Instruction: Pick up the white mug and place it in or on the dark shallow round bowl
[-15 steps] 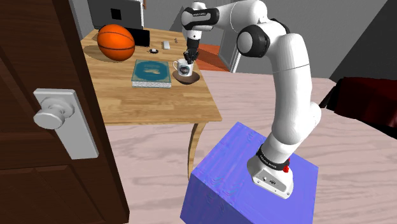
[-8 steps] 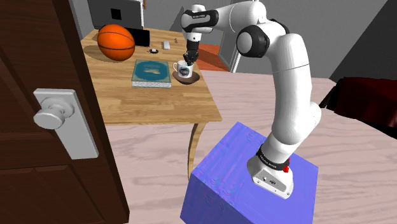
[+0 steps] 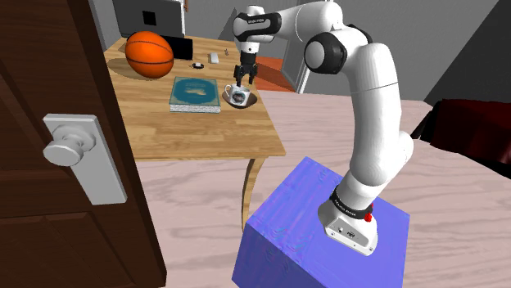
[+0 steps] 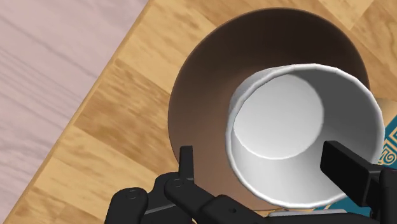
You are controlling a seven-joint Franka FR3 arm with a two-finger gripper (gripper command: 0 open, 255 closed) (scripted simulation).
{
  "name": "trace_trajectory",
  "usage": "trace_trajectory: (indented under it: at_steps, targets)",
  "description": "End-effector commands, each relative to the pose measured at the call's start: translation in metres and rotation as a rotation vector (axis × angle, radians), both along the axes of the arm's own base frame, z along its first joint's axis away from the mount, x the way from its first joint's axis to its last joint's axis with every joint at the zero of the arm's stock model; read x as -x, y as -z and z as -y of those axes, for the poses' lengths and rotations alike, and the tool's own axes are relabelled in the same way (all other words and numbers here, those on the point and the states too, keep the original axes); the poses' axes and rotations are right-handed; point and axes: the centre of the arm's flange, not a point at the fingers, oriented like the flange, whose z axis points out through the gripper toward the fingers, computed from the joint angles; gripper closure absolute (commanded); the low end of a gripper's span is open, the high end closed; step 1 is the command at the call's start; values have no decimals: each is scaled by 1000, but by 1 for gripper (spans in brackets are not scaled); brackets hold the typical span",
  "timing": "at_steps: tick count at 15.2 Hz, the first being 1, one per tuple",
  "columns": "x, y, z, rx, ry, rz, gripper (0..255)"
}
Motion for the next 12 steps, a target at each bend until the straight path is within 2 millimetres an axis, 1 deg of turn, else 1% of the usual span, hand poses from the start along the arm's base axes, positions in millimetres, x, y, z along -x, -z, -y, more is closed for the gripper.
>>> trace_trajectory:
  at_steps: [1,4,12]
  targets:
    - [-1,-13,1,0,0,0,0]
    - [-3,-50,3,0,0,0,0]
    - [-3,-50,3,0,0,0,0]
